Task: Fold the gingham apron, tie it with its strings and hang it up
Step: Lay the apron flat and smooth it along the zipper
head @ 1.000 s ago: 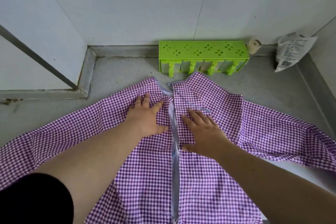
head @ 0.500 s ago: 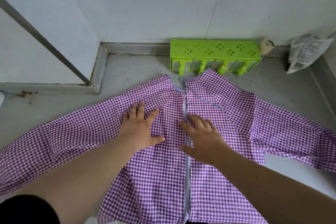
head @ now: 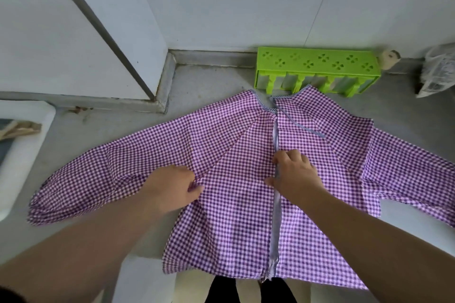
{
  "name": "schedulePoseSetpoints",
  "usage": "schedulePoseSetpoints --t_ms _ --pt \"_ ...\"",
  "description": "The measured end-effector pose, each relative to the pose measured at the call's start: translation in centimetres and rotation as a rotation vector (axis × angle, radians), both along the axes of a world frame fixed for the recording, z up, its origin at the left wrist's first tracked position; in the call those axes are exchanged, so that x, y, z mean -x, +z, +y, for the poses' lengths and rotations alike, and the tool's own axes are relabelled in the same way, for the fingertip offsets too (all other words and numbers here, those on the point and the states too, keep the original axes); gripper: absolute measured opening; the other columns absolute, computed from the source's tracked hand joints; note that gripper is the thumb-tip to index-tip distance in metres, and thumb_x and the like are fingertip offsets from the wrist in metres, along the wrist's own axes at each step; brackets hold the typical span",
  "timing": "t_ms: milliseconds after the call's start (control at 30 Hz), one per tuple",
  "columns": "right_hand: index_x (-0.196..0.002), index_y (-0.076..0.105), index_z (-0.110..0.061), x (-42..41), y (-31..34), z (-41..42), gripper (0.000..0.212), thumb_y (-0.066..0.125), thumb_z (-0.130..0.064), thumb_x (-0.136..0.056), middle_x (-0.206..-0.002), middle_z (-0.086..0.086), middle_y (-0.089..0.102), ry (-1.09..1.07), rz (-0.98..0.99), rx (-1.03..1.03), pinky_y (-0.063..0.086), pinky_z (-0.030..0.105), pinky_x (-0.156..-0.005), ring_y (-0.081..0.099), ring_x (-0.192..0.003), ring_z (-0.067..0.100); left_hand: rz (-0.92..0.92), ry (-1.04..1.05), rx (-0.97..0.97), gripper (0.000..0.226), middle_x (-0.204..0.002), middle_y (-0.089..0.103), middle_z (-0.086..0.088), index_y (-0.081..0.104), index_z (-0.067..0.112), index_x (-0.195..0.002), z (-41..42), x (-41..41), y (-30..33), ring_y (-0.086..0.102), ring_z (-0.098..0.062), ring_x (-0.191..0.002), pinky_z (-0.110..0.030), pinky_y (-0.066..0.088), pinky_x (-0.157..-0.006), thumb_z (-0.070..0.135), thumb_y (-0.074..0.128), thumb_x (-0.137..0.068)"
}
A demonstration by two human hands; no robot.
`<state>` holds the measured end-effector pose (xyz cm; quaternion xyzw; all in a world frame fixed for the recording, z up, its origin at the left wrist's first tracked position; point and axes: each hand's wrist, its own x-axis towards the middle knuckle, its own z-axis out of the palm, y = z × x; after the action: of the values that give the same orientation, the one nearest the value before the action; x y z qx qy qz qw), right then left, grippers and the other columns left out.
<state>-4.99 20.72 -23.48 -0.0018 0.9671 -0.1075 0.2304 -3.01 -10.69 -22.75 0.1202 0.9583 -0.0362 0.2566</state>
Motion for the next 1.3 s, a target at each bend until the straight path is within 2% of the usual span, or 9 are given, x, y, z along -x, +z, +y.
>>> schedulePoseSetpoints --t_ms 133,267,433,667,800,900,1000,1100,1300 --pt "-0.154 0.024 -0.033 -2.1 0.3 -2.0 0.081 0.055 -0.069 -0.089 -0.159 0.008 0.026 0.133 0.009 -0.094 0.046 0.054 -0.106 0.03 -0.144 0.034 -0.161 0.371 -0.038 0.062 -0.074 0.065 0.007 0.066 0.026 -0.078 -0.9 -1.7 -1.0 0.063 -0.011 -0.068 -0.032 0.056 -0.072 0.074 0.031 -0.094" --pt "-0.162 -0.008 -0.028 -3.0 0.2 -2.3 0.117 0.057 -0.081 -0.08 -0.17 0.013 -0.012 0.214 -0.131 -0.133 0.023 0.055 -0.122 -0.006 -0.157 0.04 -0.232 0.723 -0.446 0.02 -0.085 0.068 0.007 0.061 0.023 -0.099 0.2 -2.4 -0.5 0.064 -0.01 -0.071 -0.026 0.05 -0.062 0.041 0.062 -0.091" --pt "-0.162 -0.01 -0.031 -2.5 0.3 -1.9 0.121 0.061 -0.08 -0.078 -0.171 0.01 -0.014 0.23 -0.135 -0.136 0.024 0.056 -0.122 -0.008 -0.157 0.037 -0.286 0.774 -0.567 0.057 -0.133 0.064 0.012 0.055 0.027 -0.141 2.0 -3.1 0.0 0.065 -0.013 -0.113 -0.027 0.05 -0.094 0.046 0.072 -0.091" --pt "-0.162 -0.01 -0.03 -2.1 0.2 -1.6 0.121 0.063 -0.079 -0.078 -0.171 0.011 -0.012 0.255 -0.129 -0.147 0.028 0.057 -0.122 -0.005 -0.157 0.037 -0.205 1.023 -0.651 0.022 -0.106 0.073 -0.002 0.065 0.019 -0.107 1.5 -3.9 0.8 0.07 -0.021 -0.091 -0.04 0.06 -0.084 0.039 0.061 -0.101" --pt "-0.162 -0.009 -0.034 -1.4 0.2 -1.0 0.119 0.062 -0.08 -0.078 -0.171 0.009 -0.013 0.252 -0.137 -0.136 0.028 0.059 -0.12 -0.005 -0.157 0.037 -0.402 1.375 -0.84 0.04 -0.121 0.069 -0.001 0.056 0.024 -0.144 1.6 -5.5 1.9 0.067 -0.025 -0.104 -0.045 0.052 -0.106 0.031 0.057 -0.105" --pt "-0.162 -0.008 -0.036 -1.2 0.1 -0.6 0.118 0.061 -0.081 -0.078 -0.171 0.009 -0.014 0.266 -0.132 -0.144 0.026 0.058 -0.121 -0.004 -0.157 0.037 -0.411 1.182 -0.586 0.042 -0.128 0.066 -0.005 0.055 0.017 -0.146 1.5 -6.1 2.2 0.065 -0.029 -0.111 -0.035 0.048 -0.094 0.029 0.057 -0.106" --pt "-0.162 -0.009 -0.037 -1.3 -0.3 -0.2 0.117 0.059 -0.082 -0.078 -0.171 0.009 -0.014 0.289 -0.109 -0.145 0.022 0.057 -0.123 -0.005 -0.158 0.037 -0.049 0.957 -0.398 0.043 -0.124 0.058 -0.008 0.052 0.014 -0.131 0.8 -6.0 1.4 0.063 -0.028 -0.106 -0.038 0.056 -0.086 0.033 0.067 -0.095" --pt "-0.162 -0.007 -0.038 -1.3 -0.4 0.2 0.114 0.059 -0.08 -0.079 -0.171 0.008 -0.015 0.3 -0.107 -0.13 0.019 0.057 -0.123 -0.008 -0.158 0.035 0.305 0.308 -0.211 0.052 -0.137 0.047 0.001 0.048 0.029 -0.135 0.6 -5.6 0.8 0.049 -0.021 -0.125 -0.043 0.048 -0.108 0.051 0.067 -0.091" --pt "-0.149 0.043 -0.039 -4.0 0.2 -0.5 0.072 0.07 -0.055 -0.083 -0.161 0.005 0.034 0.621 0.182 -0.06 0.036 0.054 -0.118 0.032 -0.149 0.03 -0.107 -0.043 0.052 0.11 -0.177 -0.001 -0.005 -0.009 0.031 -0.165 1.5 -3.0 -0.2 0.014 -0.029 -0.16 -0.05 0.022 -0.128 0.081 0.051 -0.087"
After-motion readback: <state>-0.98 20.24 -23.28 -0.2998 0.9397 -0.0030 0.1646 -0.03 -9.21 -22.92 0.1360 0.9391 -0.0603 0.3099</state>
